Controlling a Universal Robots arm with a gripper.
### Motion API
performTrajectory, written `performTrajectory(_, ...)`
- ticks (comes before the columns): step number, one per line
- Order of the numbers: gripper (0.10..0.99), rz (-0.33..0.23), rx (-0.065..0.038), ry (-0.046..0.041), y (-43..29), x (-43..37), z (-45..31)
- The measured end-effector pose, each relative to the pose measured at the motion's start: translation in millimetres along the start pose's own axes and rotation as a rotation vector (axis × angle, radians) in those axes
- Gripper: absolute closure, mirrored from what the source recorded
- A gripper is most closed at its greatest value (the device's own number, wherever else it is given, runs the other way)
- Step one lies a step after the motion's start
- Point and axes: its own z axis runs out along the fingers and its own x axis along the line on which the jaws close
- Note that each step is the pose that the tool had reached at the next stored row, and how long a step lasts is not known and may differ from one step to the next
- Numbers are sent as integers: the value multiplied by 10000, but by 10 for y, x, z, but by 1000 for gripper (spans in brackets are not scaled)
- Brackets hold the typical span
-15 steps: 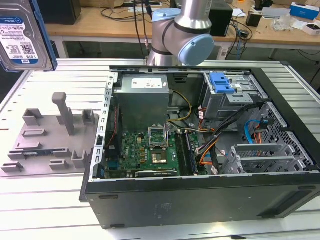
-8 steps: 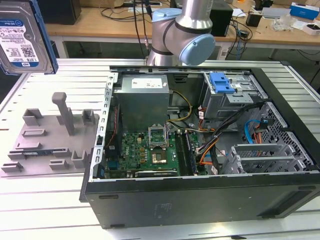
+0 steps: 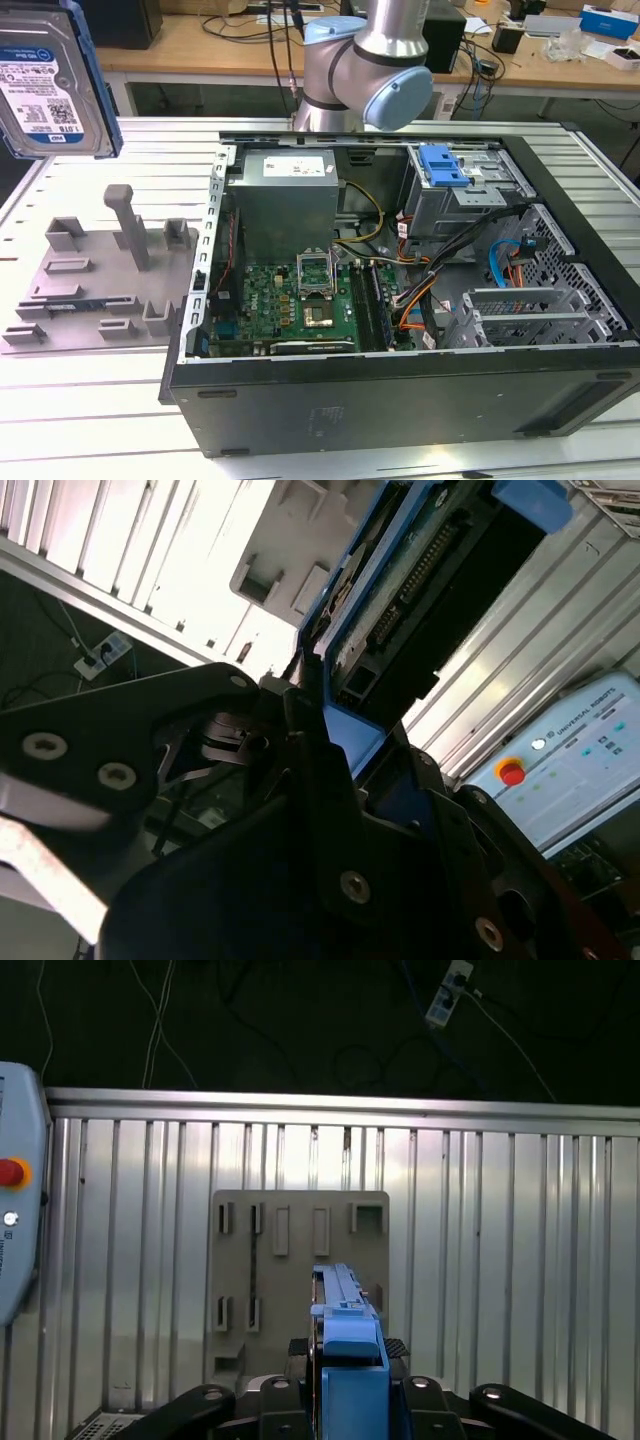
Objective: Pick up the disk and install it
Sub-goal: 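Pick up the disk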
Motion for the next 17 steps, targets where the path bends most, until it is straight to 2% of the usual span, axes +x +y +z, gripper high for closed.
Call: performTrajectory(17,718,-3,-168,-7,-450,397,-17)
